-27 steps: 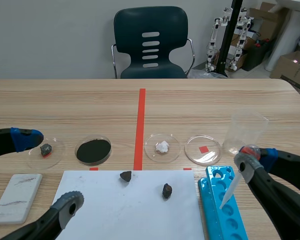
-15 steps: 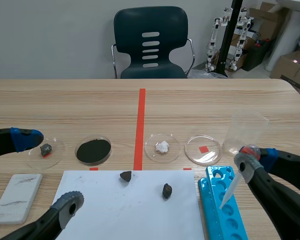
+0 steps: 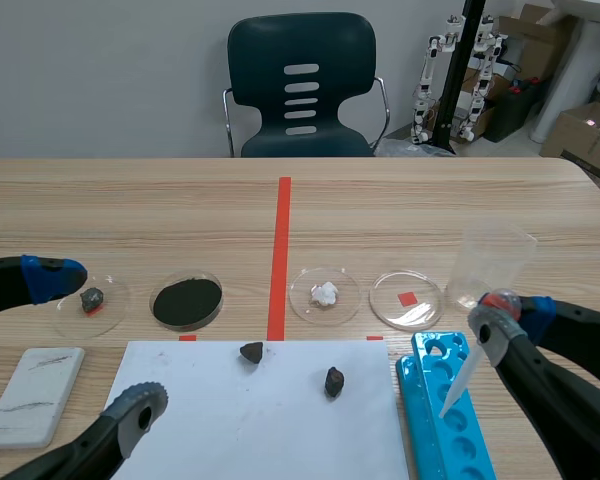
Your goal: Put the dropper in the beaker
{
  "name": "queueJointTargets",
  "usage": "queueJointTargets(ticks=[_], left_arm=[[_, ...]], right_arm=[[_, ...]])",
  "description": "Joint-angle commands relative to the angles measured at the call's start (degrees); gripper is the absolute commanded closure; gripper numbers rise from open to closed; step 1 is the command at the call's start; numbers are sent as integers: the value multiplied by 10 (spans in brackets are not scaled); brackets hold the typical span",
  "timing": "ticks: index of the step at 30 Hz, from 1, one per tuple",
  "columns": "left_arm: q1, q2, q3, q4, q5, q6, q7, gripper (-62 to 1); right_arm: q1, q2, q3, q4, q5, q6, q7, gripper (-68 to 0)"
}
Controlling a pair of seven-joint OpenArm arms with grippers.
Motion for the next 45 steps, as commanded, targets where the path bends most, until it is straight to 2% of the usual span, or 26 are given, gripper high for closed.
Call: queueJointTargets(ticks=[1, 8, 14, 23, 27, 38, 45], left_arm=[[5, 3, -1, 3, -7, 0, -8, -620], [5, 3, -1, 3, -7, 0, -8, -620], [5, 3, -1, 3, -7, 0, -8, -620], [5, 3, -1, 3, -7, 0, -8, -619], [5, 3, -1, 3, -7, 0, -8, -620], [5, 3, -1, 3, -7, 0, -8, -619], [5, 3, -1, 3, -7, 0, -8, -620]], right_arm=[[8, 1, -3, 3, 6, 0, 10, -11], [36, -10, -3, 3, 6, 0, -8, -11], [88, -52, 3, 3, 6, -2, -80, -11], [150, -115, 67, 3, 7, -2, -118, -11], [184, -137, 103, -1, 38, -2, -146, -11], [333, -144, 140, -78, 46, -2, -207, -11], [417, -144, 139, -140, 45, -1, -214, -11]])
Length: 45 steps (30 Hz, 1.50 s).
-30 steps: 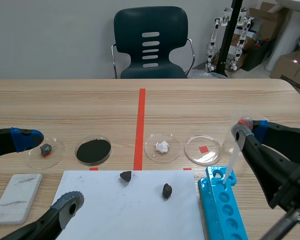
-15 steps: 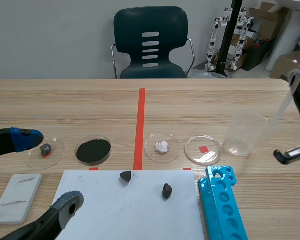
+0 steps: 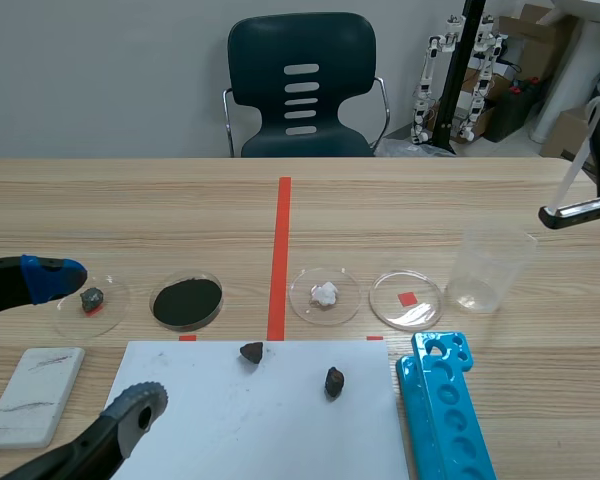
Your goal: Put the dropper in the beaker
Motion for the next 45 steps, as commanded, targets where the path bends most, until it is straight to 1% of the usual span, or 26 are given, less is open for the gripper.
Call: queueJointTargets(ticks=[1, 6, 11, 15, 16, 20, 22, 28, 33, 36, 39, 43, 45], left_arm=[[5, 3, -1, 3, -7, 0, -8, -620], [5, 3, -1, 3, -7, 0, -8, -620], [5, 3, -1, 3, -7, 0, -8, -619], [5, 3, -1, 3, -7, 0, -8, -620], [5, 3, -1, 3, -7, 0, -8, -620], [5, 3, -1, 3, -7, 0, -8, -620], [5, 3, -1, 3, -7, 0, -8, -620], [5, 3, -1, 3, -7, 0, -8, -620], [5, 3, -1, 3, -7, 0, -8, -620], [5, 3, -1, 3, -7, 0, -8, -620], [5, 3, -1, 3, -7, 0, -8, -619], [5, 3, -1, 3, -7, 0, -8, -620], [5, 3, -1, 3, -7, 0, -8, -620]], right_arm=[[17, 7, 3, -1, 6, -1, 8, -11], [55, 10, -15, -38, 0, 1, 4, -11], [83, 22, -40, -84, -3, 1, 4, -11], [102, 31, -56, -131, -7, 1, 15, -11], [104, 32, -58, -143, -7, 0, 22, -11], [104, 35, -60, -186, -7, 1, 76, -11], [106, 35, -62, -205, -7, 1, 90, -11], [119, 38, -83, -262, -14, 0, 97, -11], [126, 38, -86, -290, -14, -1, 110, -11], [133, 38, -87, -301, -26, -1, 117, -11], [138, 38, -91, -315, -27, -2, 126, -11], [144, 38, -91, -332, -27, -2, 127, -11], [146, 38, -91, -340, -30, -6, 125, -11]])
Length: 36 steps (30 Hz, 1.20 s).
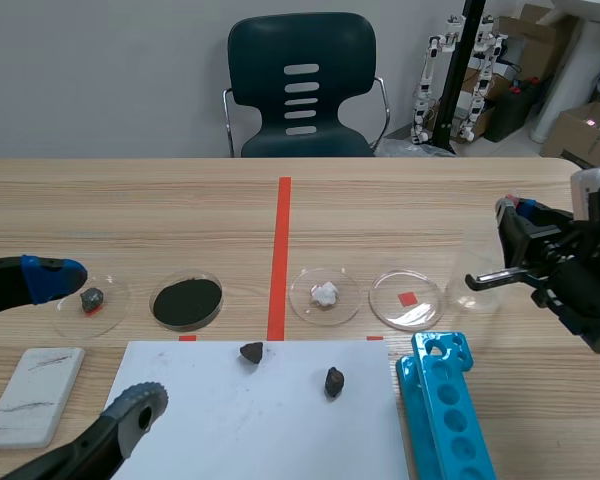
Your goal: Put the dropper in the beaker
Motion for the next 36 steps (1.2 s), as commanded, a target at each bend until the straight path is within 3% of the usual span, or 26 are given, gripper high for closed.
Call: queueJointTargets(ticks=[1, 5, 8, 10, 11, 15, 22, 24, 29, 36], left_arm=[[5, 3, -1, 3, -7, 0, -8, -620], [5, 3, -1, 3, -7, 0, -8, -620], [5, 3, -1, 3, -7, 0, -8, -620], [5, 3, -1, 3, -7, 0, -8, -620], [5, 3, -1, 3, -7, 0, -8, -619], [5, 3, -1, 3, -7, 0, -8, -620], [5, 3, -1, 3, -7, 0, -8, -620], [5, 3, -1, 3, -7, 0, -8, -620], [5, 3, -1, 3, -7, 0, -8, -619], [5, 3, -1, 3, -7, 0, -8, -619]], right_arm=[[14, 10, -1, -1, -2, -10, 7, -11], [15, 10, -1, -12, -19, -32, 6, -12], [14, 10, -1, -12, -38, -32, 4, -64], [14, 10, -1, -12, -43, -32, 4, -122], [14, 10, -1, -12, -43, -32, 5, -183], [13, 10, -1, -12, -43, -32, 5, -290], [5, 11, 0, -11, -43, -32, 20, -577], [-1, 16, -1, -7, -43, -31, 35, -619], [-31, 32, -1, 28, -34, -22, 82, -655], [-96, 55, -1, 106, -2, -4, 84, -655]])
